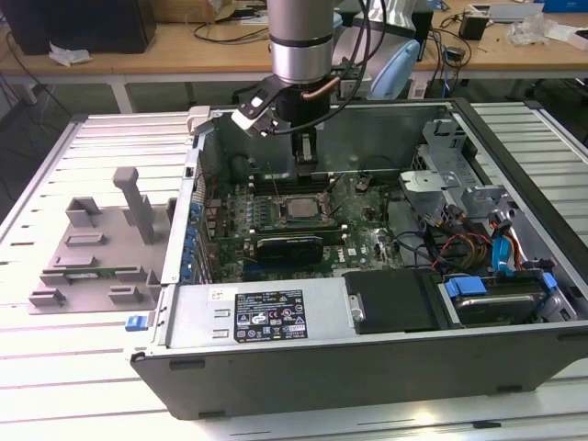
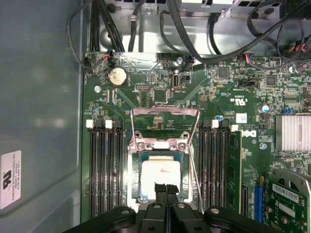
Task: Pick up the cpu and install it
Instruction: 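Close the cpu cover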
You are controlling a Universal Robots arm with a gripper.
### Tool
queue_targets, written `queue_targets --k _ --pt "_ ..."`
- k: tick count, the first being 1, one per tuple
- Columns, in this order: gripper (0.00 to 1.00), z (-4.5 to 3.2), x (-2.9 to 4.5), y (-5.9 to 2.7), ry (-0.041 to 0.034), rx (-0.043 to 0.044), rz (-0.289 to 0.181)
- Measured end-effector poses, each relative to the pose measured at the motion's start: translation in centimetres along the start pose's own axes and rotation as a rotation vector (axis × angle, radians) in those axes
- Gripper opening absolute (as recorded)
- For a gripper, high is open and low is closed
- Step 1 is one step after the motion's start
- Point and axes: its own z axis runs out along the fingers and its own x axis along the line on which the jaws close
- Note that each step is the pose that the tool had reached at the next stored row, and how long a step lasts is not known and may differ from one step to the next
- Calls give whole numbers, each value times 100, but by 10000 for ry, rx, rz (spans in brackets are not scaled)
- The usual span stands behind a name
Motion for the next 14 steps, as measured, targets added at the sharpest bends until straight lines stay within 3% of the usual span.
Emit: queue_targets --k 3,7,11,14 --pt "11 -100 -2 4 0 -1 0" --pt "11 -100 -3 25 -3 1 0" --pt "11 -95 -5 130 0 0 1" --pt "11 -90 -7 268 -1 0 -1"
